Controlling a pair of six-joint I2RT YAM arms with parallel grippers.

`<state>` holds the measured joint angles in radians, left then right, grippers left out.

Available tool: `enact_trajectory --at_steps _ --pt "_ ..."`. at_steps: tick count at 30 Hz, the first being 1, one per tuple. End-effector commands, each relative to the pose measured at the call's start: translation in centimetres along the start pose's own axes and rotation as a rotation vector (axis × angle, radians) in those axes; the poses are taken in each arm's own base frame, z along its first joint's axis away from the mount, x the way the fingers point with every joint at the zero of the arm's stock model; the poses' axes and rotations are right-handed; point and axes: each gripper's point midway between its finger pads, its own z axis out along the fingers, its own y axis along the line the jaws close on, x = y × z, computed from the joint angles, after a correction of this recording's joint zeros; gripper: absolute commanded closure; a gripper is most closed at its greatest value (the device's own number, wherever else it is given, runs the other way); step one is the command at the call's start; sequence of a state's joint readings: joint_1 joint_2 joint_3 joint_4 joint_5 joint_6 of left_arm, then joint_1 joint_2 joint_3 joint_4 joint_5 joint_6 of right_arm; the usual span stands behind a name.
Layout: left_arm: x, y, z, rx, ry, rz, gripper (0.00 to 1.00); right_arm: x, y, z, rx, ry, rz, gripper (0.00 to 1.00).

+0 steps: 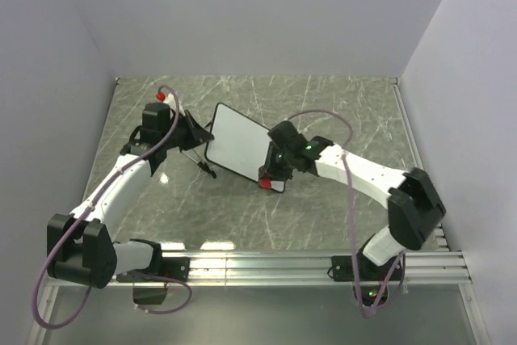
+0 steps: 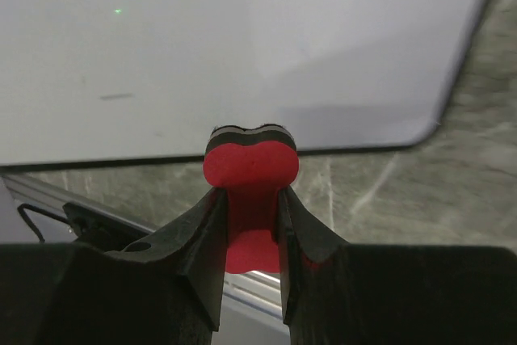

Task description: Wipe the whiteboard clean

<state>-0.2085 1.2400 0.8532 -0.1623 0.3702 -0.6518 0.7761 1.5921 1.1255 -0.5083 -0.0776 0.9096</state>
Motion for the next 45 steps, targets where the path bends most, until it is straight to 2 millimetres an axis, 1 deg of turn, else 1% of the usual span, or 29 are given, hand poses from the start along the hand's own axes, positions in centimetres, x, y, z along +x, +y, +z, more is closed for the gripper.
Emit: enact_trajectory --at_steps 1,2,3,4,5,7,8,9,10,12,14,15,17,18,20,21,23,24,27,28,32,33,39,42,45 --pt "-4.9 -3.8 -2.1 0.05 -0.103 0.123 0.99 -3.2 -0.8 -5.1 -0.001 -0.132 -0.048 1.0" --pt "-5.5 -4.3 -2.5 0.057 -0.109 0.137 0.99 -4.2 -1.4 -5.9 -0.001 -0.158 -0.027 1.0" --pt "-5.9 -4.7 -2.7 0.059 -0.108 0.154 0.99 -4.6 -1.7 -7.3 -0.018 -0.186 -0.025 1.0" --pt "-7.1 -5.7 -3.3 0.072 -0.134 0.17 0.99 -5.6 -2.7 -7.9 -0.009 -0.212 0.003 1.0" --pt "-7.7 -6.0 -3.7 0.077 -0.147 0.182 0.99 -5.8 -3.4 -8.8 -0.011 -0.225 0.003 1.0" --pt "-9.2 -6.9 -4.5 0.091 -0.19 0.188 0.99 -6.3 -4.5 -9.5 0.003 -0.243 0.012 1.0" --pt "-9.8 -7.0 -4.9 0.102 -0.201 0.187 0.99 -6.7 -5.4 -9.8 0.017 -0.253 0.024 1.0" --pt "-10.3 -7.2 -5.2 0.109 -0.209 0.192 0.99 -6.6 -6.0 -10.2 0.03 -0.255 0.012 1.0" --pt "-11.1 -7.5 -5.8 0.111 -0.226 0.2 0.99 -6.6 -6.4 -10.3 0.036 -0.258 0.011 1.0" --pt "-11.7 -8.3 -6.2 0.145 -0.23 0.218 0.99 -6.2 -7.2 -10.7 0.049 -0.255 0.011 1.0" --pt "-12.2 -8.7 -6.6 0.167 -0.239 0.23 0.99 -5.9 -7.7 -10.9 0.055 -0.255 0.012 1.0" --pt "-12.2 -9.4 -7.0 0.204 -0.231 0.244 0.99 -5.7 -7.9 -11.2 0.055 -0.259 0.014 1.0" --pt "-12.5 -9.8 -7.4 0.226 -0.231 0.26 0.99 -5.6 -8.1 -11.4 0.053 -0.264 0.016 1.0" --pt "-12.9 -10.6 -7.8 0.255 -0.234 0.276 0.99 -5.3 -8.4 -11.5 0.057 -0.261 0.018 1.0" --pt "-13.3 -11.1 -8.3 0.273 -0.237 0.284 0.99 -5.1 -8.6 -11.6 0.057 -0.262 0.018 1.0" --pt "-13.8 -11.9 -8.8 0.295 -0.244 0.297 0.99 -4.9 -8.8 -11.7 0.06 -0.261 0.016 1.0" --pt "-14.1 -12.8 -9.1 0.323 -0.236 0.3 0.99 -4.7 -9.1 -11.7 0.062 -0.261 0.013 1.0" --pt "-14.6 -13.6 -9.7 0.34 -0.247 0.309 0.99 -4.6 -9.3 -11.8 0.063 -0.264 0.012 1.0" --pt "-15.7 -13.9 -10.4 0.3 -0.269 0.345 0.99 -4.5 -9.7 -11.9 0.067 -0.265 0.014 1.0" --pt "-16.3 -13.5 -10.4 0.265 -0.284 0.35 0.99 -4.5 -9.7 -12.0 0.066 -0.269 0.015 1.0" --pt "-16.8 -12.8 -10.2 0.213 -0.276 0.381 0.99 -4.4 -10.0 -12.6 0.065 -0.279 0.006 1.0" --pt "-17.1 -12.9 -10.4 0.208 -0.284 0.402 0.99 -4.4 -10.1 -12.7 0.069 -0.277 0.006 1.0" --pt "-17.3 -12.5 -11.1 0.17 -0.282 0.442 0.99 -4.2 -11.0 -13.1 0.083 -0.282 0.0 1.0" --pt "-16.9 -11.8 -11.2 0.143 -0.277 0.452 0.99 -3.9 -11.4 -13.0 0.091 -0.277 0.003 1.0" --pt "-16.5 -11.3 -11.8 0.133 -0.287 0.46 0.99 -3.6 -11.7 -12.9 0.089 -0.273 0.005 1.0"
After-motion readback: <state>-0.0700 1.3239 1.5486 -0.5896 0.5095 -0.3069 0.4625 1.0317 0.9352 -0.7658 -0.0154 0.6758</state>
